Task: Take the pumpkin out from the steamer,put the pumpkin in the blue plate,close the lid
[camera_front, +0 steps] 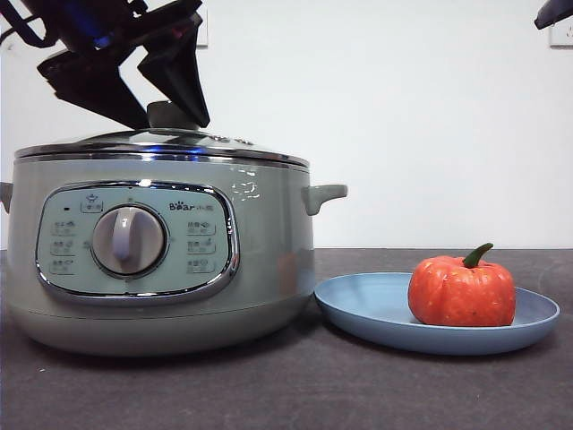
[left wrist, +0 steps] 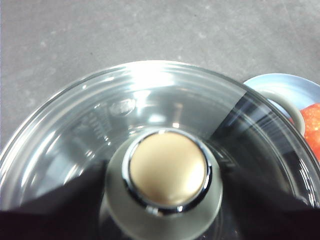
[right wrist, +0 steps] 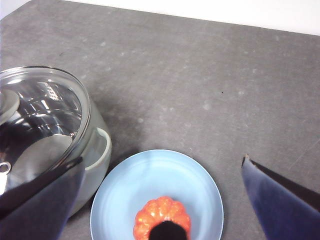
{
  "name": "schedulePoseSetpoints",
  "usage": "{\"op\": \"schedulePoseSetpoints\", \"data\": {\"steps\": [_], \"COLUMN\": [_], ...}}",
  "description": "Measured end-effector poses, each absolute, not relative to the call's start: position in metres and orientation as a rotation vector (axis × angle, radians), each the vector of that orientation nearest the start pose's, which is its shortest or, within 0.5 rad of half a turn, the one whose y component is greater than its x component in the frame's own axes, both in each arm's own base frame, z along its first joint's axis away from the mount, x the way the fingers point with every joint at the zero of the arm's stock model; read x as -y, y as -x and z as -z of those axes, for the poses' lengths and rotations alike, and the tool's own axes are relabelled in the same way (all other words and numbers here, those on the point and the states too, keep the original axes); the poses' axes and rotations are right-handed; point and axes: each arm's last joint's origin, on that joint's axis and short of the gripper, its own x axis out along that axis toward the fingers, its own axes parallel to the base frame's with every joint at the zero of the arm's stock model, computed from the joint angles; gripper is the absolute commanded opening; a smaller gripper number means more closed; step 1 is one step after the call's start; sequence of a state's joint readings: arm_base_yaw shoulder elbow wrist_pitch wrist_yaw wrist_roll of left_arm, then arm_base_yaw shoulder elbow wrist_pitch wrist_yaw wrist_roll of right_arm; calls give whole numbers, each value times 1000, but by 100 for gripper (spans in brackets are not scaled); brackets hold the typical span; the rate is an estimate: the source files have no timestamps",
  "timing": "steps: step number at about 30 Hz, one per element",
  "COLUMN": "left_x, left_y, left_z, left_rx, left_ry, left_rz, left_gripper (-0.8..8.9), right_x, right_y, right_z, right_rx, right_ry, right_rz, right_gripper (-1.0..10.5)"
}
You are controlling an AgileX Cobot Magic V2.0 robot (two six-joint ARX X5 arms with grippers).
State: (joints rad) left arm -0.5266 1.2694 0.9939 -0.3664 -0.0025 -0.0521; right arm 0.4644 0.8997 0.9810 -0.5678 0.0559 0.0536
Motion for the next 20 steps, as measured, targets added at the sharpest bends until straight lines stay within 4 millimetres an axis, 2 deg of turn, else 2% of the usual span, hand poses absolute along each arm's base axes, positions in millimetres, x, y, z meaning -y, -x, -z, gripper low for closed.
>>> {"op": "schedulePoseSetpoints", "data": {"steps": [6,8,13,16,20], "left_x": [125,119,101,93,86], "left_y": [-215,-204,-175,-164,-156], "left_z": [-315,-325,-339,-341,-341], "left_rx": [-537,-510,-510,-523,-473], "left_ry": [-82,-65,-67,-90,-97], "left_rz": [490,493,485,418,367], "left_gripper": [463,417,-28,-8,-8], "right_x": [-79,-79,-76,-74,-70], "right_y": [-162,-162,-156,-152,-141], "right_z": [-345,-344,-342,-346,-340], "right_rx": [-484,-491,-530,-483,-393], "right_ry": [74,75,84,70,49], "right_rz": [-389,-390,-387,-390,-400], "right_gripper": [592,532,219,-7,-12]}}
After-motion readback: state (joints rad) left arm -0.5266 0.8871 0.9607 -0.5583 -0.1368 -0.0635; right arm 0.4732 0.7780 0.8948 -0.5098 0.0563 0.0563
